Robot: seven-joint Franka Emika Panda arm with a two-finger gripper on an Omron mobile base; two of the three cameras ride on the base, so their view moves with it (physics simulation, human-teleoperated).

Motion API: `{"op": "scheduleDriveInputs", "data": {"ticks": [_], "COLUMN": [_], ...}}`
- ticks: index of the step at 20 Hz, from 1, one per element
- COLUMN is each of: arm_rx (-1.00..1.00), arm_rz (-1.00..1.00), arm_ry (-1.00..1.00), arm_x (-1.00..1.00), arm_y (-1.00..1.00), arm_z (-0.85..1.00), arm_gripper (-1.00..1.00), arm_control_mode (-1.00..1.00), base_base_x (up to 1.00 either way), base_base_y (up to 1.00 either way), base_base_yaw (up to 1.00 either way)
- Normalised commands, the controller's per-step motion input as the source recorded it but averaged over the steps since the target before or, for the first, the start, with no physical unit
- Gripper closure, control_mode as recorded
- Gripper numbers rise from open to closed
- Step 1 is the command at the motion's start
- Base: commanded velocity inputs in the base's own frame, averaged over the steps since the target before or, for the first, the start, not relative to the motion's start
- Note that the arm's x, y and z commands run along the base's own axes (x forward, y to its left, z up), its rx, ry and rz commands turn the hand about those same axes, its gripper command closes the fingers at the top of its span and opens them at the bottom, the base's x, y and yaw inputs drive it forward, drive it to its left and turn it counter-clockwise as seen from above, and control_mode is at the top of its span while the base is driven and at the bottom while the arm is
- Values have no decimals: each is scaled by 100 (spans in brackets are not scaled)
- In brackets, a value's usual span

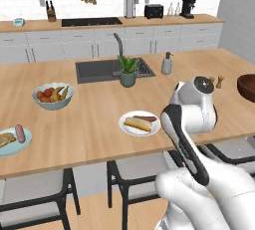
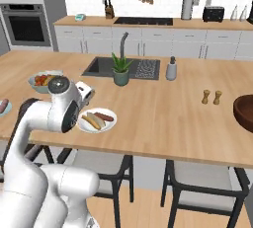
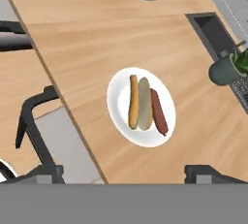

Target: Place one bun and one sausage from the bowl on each plate.

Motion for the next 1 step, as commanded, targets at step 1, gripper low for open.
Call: {"op": "scheduleDriveInputs", "data": {"ticks": [1], "arm_rx": [0], "arm_rz": [-4], "arm_ry": [-19], "arm_x": [-100], "arm_y": [-12], "arm_z": [-65], "arm_gripper": [-100], "arm_control_mode": [-100], "base_base_x": [0], "base_base_y": [0], "base_base_yaw": [0]}}
